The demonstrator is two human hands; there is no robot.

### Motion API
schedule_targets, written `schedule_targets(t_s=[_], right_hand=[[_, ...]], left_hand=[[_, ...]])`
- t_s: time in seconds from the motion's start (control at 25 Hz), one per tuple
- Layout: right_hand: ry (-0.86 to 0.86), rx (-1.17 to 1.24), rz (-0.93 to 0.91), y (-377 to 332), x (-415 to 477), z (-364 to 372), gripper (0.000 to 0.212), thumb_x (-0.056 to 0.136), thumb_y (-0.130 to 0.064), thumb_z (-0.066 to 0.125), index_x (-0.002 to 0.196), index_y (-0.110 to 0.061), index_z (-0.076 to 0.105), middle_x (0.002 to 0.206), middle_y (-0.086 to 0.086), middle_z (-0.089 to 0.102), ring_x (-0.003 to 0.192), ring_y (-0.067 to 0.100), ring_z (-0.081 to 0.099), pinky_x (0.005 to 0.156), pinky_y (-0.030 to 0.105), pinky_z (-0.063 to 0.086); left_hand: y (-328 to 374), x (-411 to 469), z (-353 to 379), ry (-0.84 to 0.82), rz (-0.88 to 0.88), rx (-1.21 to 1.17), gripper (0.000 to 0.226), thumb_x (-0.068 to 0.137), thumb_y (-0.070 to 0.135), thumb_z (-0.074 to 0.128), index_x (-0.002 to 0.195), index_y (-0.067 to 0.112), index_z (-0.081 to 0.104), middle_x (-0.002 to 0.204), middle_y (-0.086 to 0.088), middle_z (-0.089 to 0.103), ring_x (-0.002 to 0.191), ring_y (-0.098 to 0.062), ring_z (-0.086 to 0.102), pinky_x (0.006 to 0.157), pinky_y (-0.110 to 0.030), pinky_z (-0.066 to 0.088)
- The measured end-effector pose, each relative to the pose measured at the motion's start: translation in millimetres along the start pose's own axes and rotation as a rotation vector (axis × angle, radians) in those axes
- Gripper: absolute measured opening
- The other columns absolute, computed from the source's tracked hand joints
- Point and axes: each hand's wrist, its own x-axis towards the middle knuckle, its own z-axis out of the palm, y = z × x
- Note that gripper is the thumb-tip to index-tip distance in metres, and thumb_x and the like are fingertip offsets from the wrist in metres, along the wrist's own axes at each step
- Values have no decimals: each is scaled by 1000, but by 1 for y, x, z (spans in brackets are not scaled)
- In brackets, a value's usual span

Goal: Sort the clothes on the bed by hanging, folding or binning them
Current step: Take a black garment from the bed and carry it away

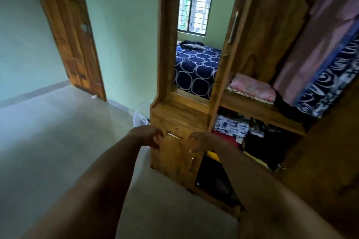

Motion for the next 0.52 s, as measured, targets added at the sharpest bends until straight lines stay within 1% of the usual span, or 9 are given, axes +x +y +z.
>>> schedule_targets(t_s=[0.04,0.08,0.12,0.2,0.28,0.36,0.44,0.48,0.52], right_hand=[[0,0,-32,-15,10,-1,66,84,-40,69,141,-19,43,136,7,52,122,25,51,99,36,43],[-8,-18,-72,-33,22,-2,67,84,-41,69,141,-19,42,135,8,53,122,25,50,99,35,42],[-22,-36,-97,-50,34,-2,68,84,-43,67,142,-20,41,135,8,53,123,25,50,100,34,40],[-34,-84,-148,-88,58,-4,66,86,-47,63,142,-21,40,137,7,51,125,25,48,102,34,36],[-46,-45,-135,-127,89,-3,59,88,-41,63,140,-18,44,138,7,50,126,26,47,102,34,36],[-56,-6,-152,-162,120,1,56,89,-38,63,138,-16,47,135,8,53,124,25,50,100,31,37],[-84,-42,-230,-208,159,4,57,89,-41,63,137,-14,47,127,8,60,118,22,54,92,22,35],[-98,-71,-262,-233,177,2,58,87,-43,65,136,-15,48,122,8,63,115,22,56,86,19,34],[-115,-88,-292,-260,195,1,60,85,-43,67,135,-16,49,119,7,64,113,22,57,84,19,35]], left_hand=[[-11,-11,-2,8,-23,-12,54,76,26,80,124,16,60,114,-6,66,99,-20,62,76,-15,43],[-24,-25,-4,23,-47,-25,54,77,24,79,126,14,59,114,-6,66,97,-18,61,70,-12,38],[-39,-37,-6,42,-70,-52,55,78,25,78,128,14,58,116,-5,65,96,-18,60,68,-11,35],[-76,-60,-5,75,-139,-85,57,79,31,77,130,18,56,118,-2,64,100,-18,60,74,-13,36],[-120,-84,-4,80,-216,-120,59,78,36,77,131,22,55,118,-1,64,104,-19,59,84,-21,39],[-162,-105,-5,78,-279,-149,59,78,39,76,131,24,54,118,1,63,106,-19,58,90,-26,41],[-211,-131,-12,96,-352,-177,59,77,41,77,129,28,55,117,5,63,105,-16,58,93,-30,45],[-238,-143,-16,110,-392,-186,59,76,43,77,129,29,55,117,6,63,105,-15,58,93,-32,46],[-265,-158,-20,123,-434,-197,59,76,43,77,129,30,55,116,7,63,106,-15,57,94,-33,46]])
